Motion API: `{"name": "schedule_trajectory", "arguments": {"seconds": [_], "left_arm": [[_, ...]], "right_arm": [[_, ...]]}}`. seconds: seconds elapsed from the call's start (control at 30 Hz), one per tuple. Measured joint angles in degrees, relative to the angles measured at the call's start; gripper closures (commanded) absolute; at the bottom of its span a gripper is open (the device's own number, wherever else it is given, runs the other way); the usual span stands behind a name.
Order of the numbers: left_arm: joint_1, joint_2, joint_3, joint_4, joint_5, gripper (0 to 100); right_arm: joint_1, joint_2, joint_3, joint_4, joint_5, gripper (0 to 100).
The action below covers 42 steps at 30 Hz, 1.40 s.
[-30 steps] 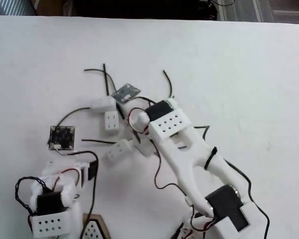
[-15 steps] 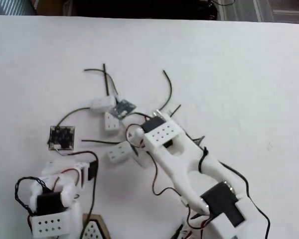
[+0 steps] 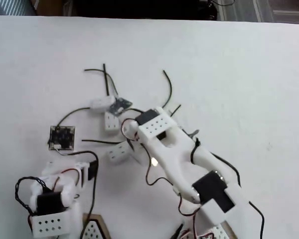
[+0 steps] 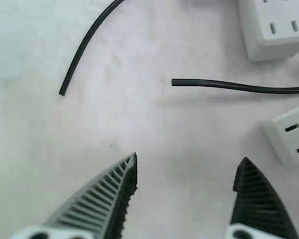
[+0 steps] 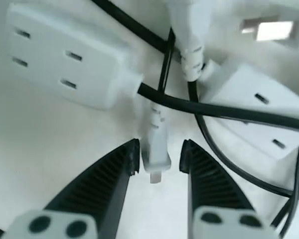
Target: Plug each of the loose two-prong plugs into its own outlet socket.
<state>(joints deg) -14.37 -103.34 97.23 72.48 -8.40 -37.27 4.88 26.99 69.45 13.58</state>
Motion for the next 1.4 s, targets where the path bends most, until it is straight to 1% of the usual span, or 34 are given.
{"name": "schedule_trajectory", "arguments": {"seconds": [0.17, 0.43, 0.6, 0.77, 1.4], "left_arm": [[0.0, 0.0, 0.0, 0.0, 0.0, 69], [0.0, 0.0, 0.0, 0.0, 0.0, 69], [0.0, 0.0, 0.0, 0.0, 0.0, 69], [0.0, 0.0, 0.0, 0.0, 0.0, 69], [0.0, 0.0, 0.0, 0.0, 0.0, 69]], "right_arm": [[0.0, 0.6, 0.0, 0.0, 0.0, 92.8], [0.0, 0.6, -1.6, 0.0, 0.0, 92.6], [0.0, 1.3, -1.8, 0.0, 0.0, 84.1], [-0.1, 1.5, -1.8, 0.0, 0.0, 88.0], [0.0, 1.8, -4.0, 0.0, 0.0, 88.5]]}}
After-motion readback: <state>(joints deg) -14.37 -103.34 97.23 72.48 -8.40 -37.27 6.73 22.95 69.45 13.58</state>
